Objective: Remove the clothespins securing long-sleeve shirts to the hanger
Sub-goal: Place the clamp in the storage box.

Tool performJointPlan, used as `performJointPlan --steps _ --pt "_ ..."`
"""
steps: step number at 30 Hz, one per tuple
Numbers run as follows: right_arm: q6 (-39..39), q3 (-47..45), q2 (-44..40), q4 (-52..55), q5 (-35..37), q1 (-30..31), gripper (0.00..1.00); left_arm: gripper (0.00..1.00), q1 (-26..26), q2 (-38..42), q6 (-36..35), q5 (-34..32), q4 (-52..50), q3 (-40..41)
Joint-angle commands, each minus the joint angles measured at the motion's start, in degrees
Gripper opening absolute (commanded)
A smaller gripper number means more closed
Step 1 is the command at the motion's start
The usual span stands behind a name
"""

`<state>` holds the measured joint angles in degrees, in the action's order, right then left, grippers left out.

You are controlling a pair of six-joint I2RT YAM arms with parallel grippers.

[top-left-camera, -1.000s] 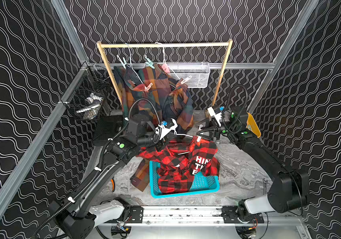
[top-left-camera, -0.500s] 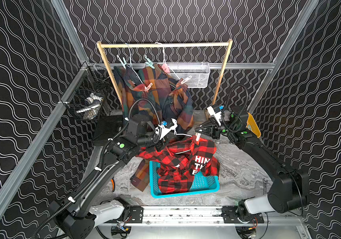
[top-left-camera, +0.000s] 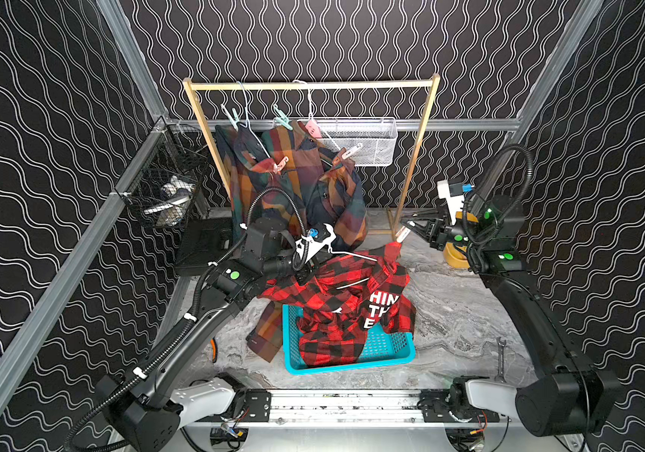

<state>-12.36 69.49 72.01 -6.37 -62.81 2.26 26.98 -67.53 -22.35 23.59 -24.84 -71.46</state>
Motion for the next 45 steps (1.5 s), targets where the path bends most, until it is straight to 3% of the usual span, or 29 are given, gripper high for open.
performJointPlan --steps 1,6,13,19,28,29,36,41,45 --pt "0.57 -0.78 0.30 7.09 11.98 -2.26 0.00 0.00 -0.08 0.32 1.06 -2.32 3.38 0.66" --pt "-3.42 -1.90 2.44 3.48 13.55 -5.04 0.00 0.00 -0.01 0.79 1.24 -2.46 4.01 1.27" --pt "-2.67 1.14 11.12 11.16 40.24 -10.68 0.00 0.00 0.15 2.02 2.12 -3.41 5.48 2.74" --pt "-8.24 2.90 22.35 6.11 45.92 -17.70 0.00 0.00 0.72 1.55 2.21 -3.55 5.53 2.60" --pt "-9.67 13.78 41.32 9.54 52.23 -19.77 0.00 0.00 1.03 0.23 3.01 -3.29 6.47 3.17" --pt "-9.93 14.37 42.50 9.88 53.24 -19.78 0.02 0.00 0.97 0.11 3.08 -3.24 6.55 3.17" --pt "-11.15 18.76 49.85 12.41 54.19 -20.54 0.49 0.00 1.00 -0.75 2.93 -3.91 6.60 3.43" --pt "-12.51 18.44 48.55 11.83 51.75 -21.58 0.60 0.00 0.98 -1.47 2.93 -4.12 6.93 3.70" --pt "-12.00 11.73 38.31 6.14 44.75 -21.32 0.62 0.00 0.99 -1.54 2.82 -4.30 7.76 4.24"
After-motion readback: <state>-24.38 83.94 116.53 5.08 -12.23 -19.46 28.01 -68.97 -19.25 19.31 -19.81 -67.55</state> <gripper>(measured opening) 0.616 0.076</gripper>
